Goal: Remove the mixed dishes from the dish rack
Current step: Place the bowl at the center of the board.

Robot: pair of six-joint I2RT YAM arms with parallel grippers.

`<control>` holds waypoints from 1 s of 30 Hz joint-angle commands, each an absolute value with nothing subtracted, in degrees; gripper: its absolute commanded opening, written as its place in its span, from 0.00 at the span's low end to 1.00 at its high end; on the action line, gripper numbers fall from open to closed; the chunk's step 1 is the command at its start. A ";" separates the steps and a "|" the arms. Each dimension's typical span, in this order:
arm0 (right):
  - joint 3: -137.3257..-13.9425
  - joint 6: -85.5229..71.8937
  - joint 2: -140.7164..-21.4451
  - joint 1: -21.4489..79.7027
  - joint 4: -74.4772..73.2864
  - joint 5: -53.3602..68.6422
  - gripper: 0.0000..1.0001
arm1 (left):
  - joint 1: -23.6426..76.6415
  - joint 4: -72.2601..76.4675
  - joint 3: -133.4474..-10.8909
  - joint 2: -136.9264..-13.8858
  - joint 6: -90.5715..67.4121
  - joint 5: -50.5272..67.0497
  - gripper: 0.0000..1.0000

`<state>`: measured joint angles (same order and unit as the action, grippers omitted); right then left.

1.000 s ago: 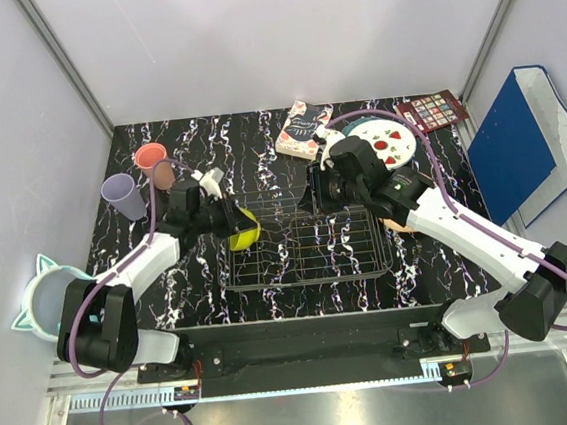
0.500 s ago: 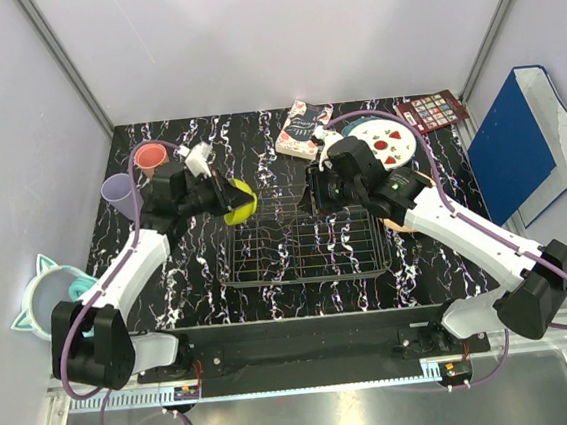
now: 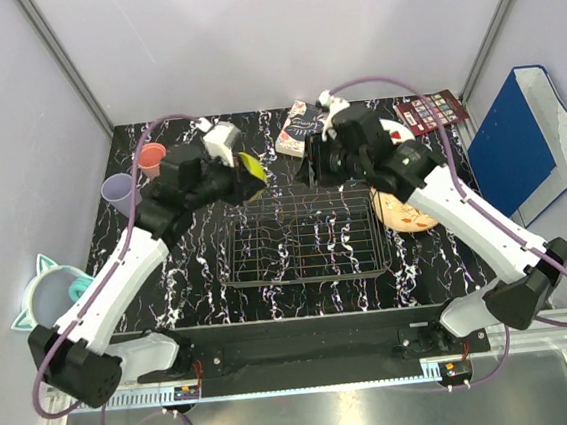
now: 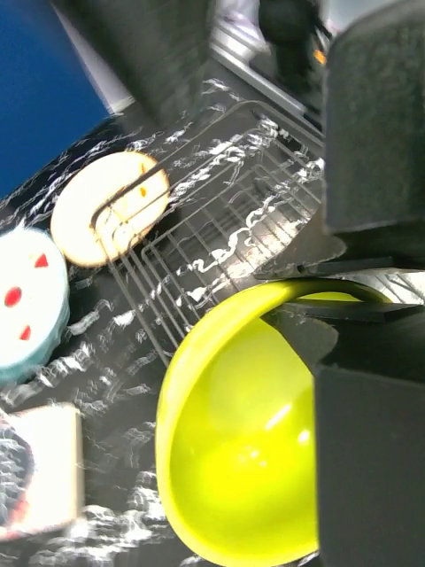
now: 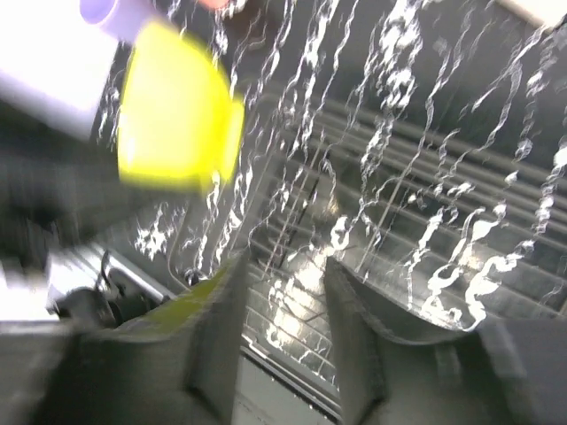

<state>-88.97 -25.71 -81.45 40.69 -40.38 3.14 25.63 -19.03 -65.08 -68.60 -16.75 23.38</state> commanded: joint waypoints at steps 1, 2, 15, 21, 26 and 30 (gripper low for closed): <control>-101.49 -24.17 -85.76 38.59 -49.47 0.35 0.52 | 35.93 -24.70 -69.17 -64.25 -1.25 9.94 0.00; -104.91 -23.82 -86.65 38.15 -52.44 0.61 0.54 | 39.34 -23.83 -68.39 -63.73 1.81 9.76 0.00; -113.21 -20.83 -90.35 36.56 -68.11 4.21 0.62 | 63.98 -23.72 -53.61 -53.52 42.18 -1.76 0.00; -107.76 -20.13 -86.32 36.83 -69.44 9.40 0.62 | 63.29 -30.49 -57.82 -58.79 49.21 -2.46 0.00; -104.16 -21.97 -83.94 39.11 -66.36 11.25 0.61 | 57.84 -31.82 -62.30 -63.97 50.09 6.06 0.00; -102.22 -21.88 -84.72 41.83 -65.66 11.43 0.62 | 56.52 -32.34 -65.47 -66.97 50.10 9.57 0.00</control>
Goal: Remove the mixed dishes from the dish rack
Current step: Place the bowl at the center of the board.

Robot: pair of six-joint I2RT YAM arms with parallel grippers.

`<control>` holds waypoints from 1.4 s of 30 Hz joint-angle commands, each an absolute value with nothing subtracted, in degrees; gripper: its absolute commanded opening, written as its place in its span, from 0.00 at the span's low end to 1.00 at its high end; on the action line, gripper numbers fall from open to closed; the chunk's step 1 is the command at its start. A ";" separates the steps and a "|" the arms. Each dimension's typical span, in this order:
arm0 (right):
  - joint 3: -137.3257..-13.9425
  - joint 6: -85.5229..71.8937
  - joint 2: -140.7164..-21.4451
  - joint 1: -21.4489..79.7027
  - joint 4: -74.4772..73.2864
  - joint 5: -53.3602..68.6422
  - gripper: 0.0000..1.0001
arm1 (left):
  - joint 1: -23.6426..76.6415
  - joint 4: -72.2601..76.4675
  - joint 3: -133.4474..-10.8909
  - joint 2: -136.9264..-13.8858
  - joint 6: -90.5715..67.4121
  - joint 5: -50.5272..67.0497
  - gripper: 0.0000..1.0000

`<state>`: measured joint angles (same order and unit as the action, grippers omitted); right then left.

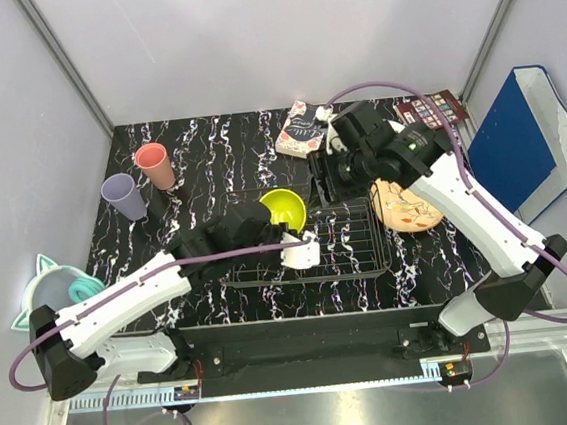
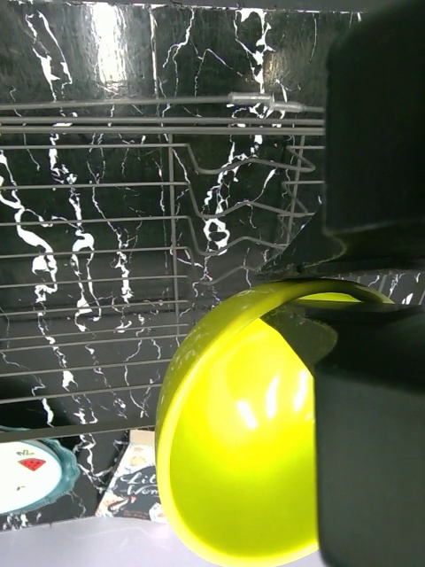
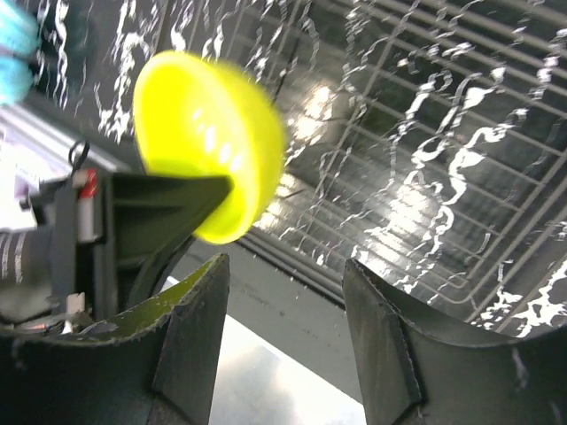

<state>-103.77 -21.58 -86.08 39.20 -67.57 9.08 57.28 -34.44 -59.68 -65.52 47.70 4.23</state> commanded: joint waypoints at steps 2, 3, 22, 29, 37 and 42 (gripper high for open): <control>-100.29 -22.23 -84.73 42.19 -63.82 11.60 0.62 | 56.34 -32.34 -66.97 -68.20 49.83 11.16 0.00; -99.76 -22.41 -84.38 42.19 -62.94 11.86 0.62 | 56.34 -32.34 -67.41 -68.64 49.83 11.60 0.00; -99.66 -18.73 -93.25 42.28 -61.96 1.60 0.09 | 54.67 -34.63 -73.48 -70.32 46.41 17.48 0.00; -100.81 -19.16 -95.63 42.36 -60.56 0.35 0.00 | 53.88 -34.19 -73.65 -67.85 44.47 19.95 0.00; -113.52 -19.69 -97.03 42.19 -61.34 -4.04 0.00 | 51.95 -20.67 -68.12 -63.20 32.82 4.78 0.18; -122.59 -20.56 -101.07 38.78 -62.84 -3.79 0.00 | 47.91 -12.32 -66.36 -61.00 22.88 0.44 0.99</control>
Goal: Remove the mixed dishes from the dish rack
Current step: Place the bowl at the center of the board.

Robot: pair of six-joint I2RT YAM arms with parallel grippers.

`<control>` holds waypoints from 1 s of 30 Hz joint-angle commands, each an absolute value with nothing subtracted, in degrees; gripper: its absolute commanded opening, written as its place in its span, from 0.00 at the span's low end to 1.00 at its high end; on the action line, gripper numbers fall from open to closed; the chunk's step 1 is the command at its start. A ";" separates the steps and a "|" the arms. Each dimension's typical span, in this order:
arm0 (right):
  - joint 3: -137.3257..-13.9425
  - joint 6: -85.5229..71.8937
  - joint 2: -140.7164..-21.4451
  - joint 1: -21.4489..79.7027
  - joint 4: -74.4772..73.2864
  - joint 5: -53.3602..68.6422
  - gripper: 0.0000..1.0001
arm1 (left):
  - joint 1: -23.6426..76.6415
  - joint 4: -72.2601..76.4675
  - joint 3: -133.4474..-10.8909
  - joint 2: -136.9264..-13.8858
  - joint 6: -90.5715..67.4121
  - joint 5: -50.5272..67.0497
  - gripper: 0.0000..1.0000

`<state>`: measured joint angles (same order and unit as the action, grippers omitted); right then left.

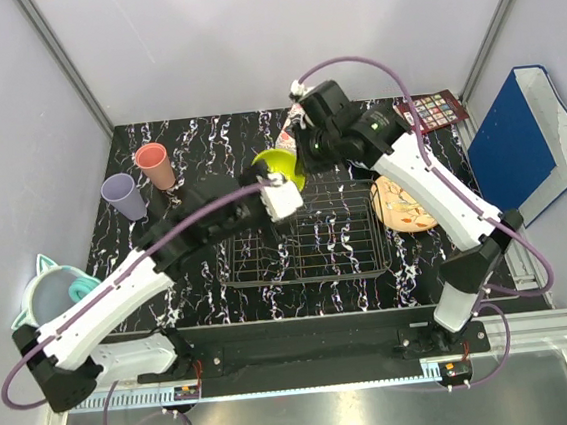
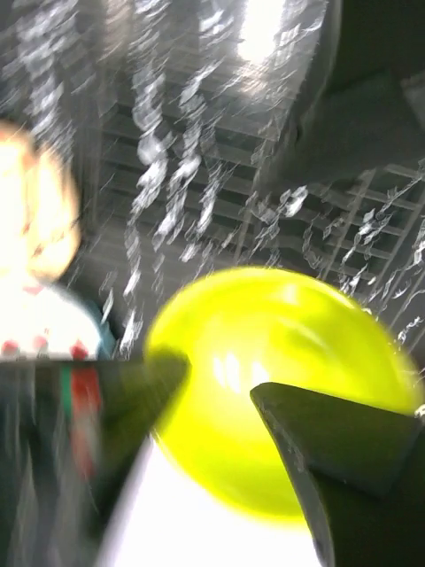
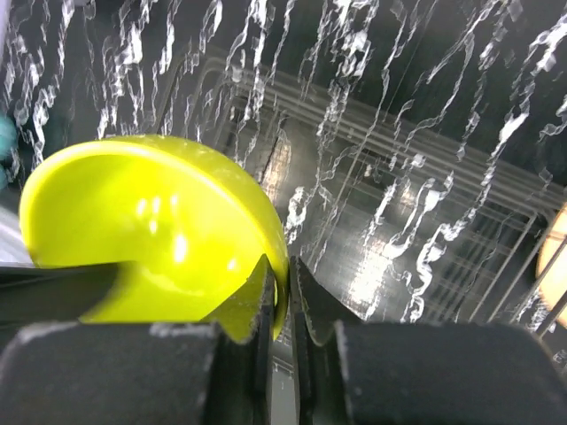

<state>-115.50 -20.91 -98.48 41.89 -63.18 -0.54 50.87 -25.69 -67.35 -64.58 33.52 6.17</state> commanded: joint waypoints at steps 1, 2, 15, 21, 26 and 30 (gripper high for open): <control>-126.09 -21.09 -101.94 37.89 -62.93 -3.08 0.00 | 47.29 -11.09 -65.84 -60.65 21.20 -1.47 0.99; -127.95 -21.44 -103.95 36.75 -63.02 -2.12 0.00 | 46.59 -8.55 -65.40 -60.21 19.44 -2.45 0.99; -162.24 -27.77 -139.47 26.28 -62.15 14.06 0.00 | 36.56 -25.66 -66.21 -60.05 -28.26 -27.96 0.99; -154.00 -26.81 -141.86 27.07 -56.88 13.19 0.00 | 36.30 -16.81 -52.42 -49.42 -34.72 -31.71 0.99; -153.81 -25.93 -145.54 27.51 -57.21 11.52 0.00 | 36.12 -13.53 -50.00 -47.89 -32.52 -34.54 0.99; -153.98 -25.14 -148.00 27.60 -59.23 7.75 0.00 | 36.12 -16.61 -52.55 -51.32 -31.99 -34.63 0.99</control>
